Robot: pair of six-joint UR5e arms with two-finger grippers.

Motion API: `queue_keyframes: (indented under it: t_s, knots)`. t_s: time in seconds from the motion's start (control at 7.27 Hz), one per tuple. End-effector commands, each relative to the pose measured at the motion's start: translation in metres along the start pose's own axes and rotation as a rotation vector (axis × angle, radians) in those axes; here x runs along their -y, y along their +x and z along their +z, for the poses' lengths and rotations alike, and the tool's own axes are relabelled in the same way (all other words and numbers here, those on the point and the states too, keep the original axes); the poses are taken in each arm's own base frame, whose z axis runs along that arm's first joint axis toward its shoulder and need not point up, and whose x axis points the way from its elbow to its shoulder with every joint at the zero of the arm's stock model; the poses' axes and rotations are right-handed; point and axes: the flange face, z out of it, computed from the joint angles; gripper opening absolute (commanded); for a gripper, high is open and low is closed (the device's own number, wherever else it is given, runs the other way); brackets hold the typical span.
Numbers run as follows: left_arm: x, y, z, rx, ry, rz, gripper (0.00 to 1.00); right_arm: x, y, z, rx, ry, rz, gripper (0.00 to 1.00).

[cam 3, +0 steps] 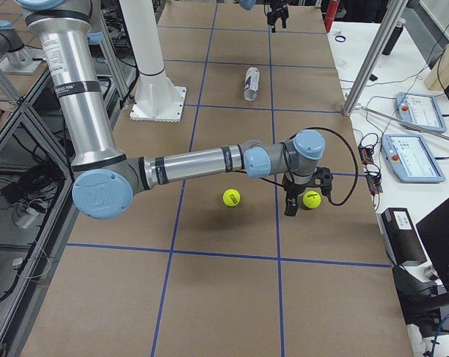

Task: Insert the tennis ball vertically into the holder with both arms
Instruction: 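Reach the left gripper down to the white can lying on its side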

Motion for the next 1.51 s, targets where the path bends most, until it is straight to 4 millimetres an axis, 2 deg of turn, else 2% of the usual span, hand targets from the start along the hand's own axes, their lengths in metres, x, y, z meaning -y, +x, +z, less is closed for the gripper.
queue_keyframes:
  t_s: [0.0,0.14,0.28,0.41,0.55,0.69,0.83,0.96,1.24,1.38]
  knots:
    - [0.042,0.102,0.052,-0.054,0.022,0.125,0.99,-0.001,0.000,0.000,0.003,0.001,-0.002,0.99]
    - [0.050,0.128,0.059,-0.089,0.030,0.190,0.99,-0.001,-0.003,-0.002,0.005,0.005,-0.010,0.99]
    - [0.047,0.153,0.073,-0.123,0.020,0.295,0.99,-0.002,-0.005,0.000,0.004,0.001,-0.012,0.99]
    - [0.046,0.164,0.084,-0.137,0.000,0.394,0.99,-0.002,-0.013,0.006,0.011,0.002,-0.040,0.99]
    - [0.058,0.201,0.102,-0.139,-0.030,0.490,0.99,-0.008,-0.015,0.020,0.021,0.010,-0.079,0.99]
    - [0.084,0.247,0.112,-0.083,-0.068,0.573,0.99,-0.013,-0.013,0.025,0.027,0.025,-0.101,0.99]
    - [0.100,0.283,0.119,-0.053,-0.112,0.616,0.99,-0.018,-0.006,0.029,0.026,0.023,-0.103,0.99]
    - [0.098,0.302,0.132,-0.046,-0.171,0.647,0.98,-0.023,-0.002,0.032,0.031,0.022,-0.104,0.99]
    - [0.091,0.304,0.142,-0.024,-0.262,0.790,0.99,-0.038,0.013,0.041,0.049,0.068,-0.152,0.99]
    - [0.084,0.312,0.152,0.017,-0.300,0.883,0.99,-0.039,0.018,0.045,0.050,0.070,-0.154,0.99]
